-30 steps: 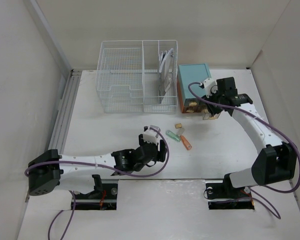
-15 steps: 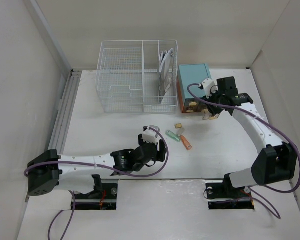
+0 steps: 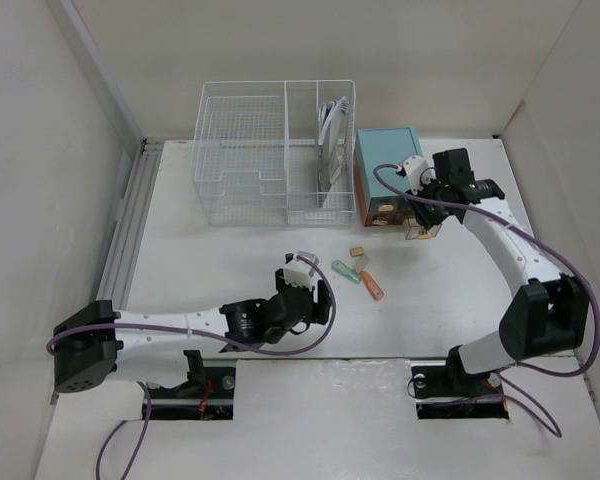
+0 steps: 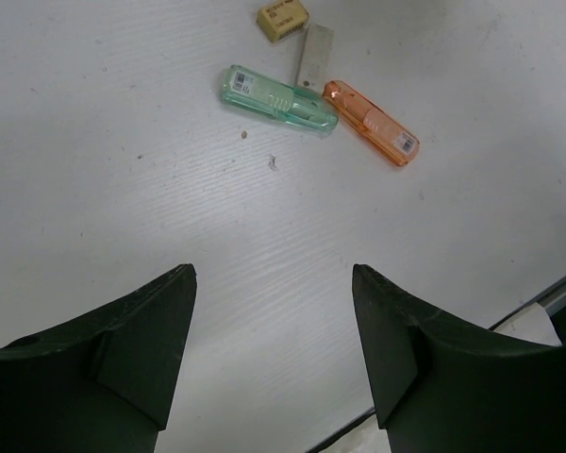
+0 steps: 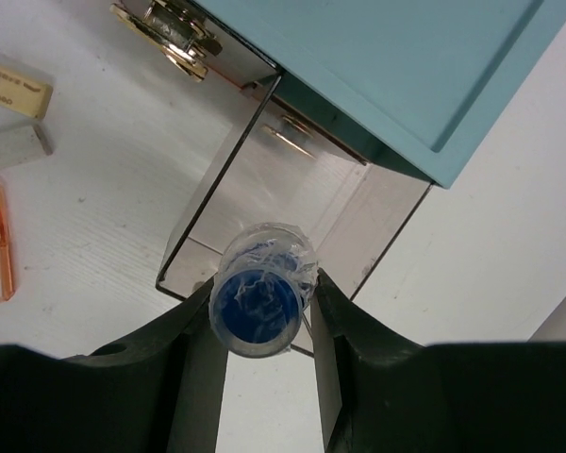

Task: Organize the desk

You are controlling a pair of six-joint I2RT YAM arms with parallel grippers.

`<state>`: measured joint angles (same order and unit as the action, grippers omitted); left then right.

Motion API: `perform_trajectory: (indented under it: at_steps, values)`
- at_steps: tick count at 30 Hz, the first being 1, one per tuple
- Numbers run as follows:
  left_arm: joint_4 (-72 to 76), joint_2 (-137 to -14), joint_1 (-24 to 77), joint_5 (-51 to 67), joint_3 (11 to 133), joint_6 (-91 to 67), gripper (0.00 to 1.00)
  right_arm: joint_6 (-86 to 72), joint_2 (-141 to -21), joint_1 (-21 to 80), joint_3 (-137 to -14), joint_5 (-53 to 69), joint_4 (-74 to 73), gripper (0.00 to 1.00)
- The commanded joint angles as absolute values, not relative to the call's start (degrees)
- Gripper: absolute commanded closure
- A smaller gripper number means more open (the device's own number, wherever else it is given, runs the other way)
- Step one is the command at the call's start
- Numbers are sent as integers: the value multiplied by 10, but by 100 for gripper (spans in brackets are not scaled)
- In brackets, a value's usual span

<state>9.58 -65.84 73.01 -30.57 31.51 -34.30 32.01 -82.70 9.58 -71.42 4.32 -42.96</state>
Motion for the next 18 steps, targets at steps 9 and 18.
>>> perform_trajectory:
  at_steps: [9, 18]
  values:
    - [93, -620, 729, -322, 295, -343, 37, 300, -888, 91, -759, 69, -547, 59]
    - [93, -625, 729, -322, 295, -348, 37, 300, -832, 91, -782, 80, -553, 26]
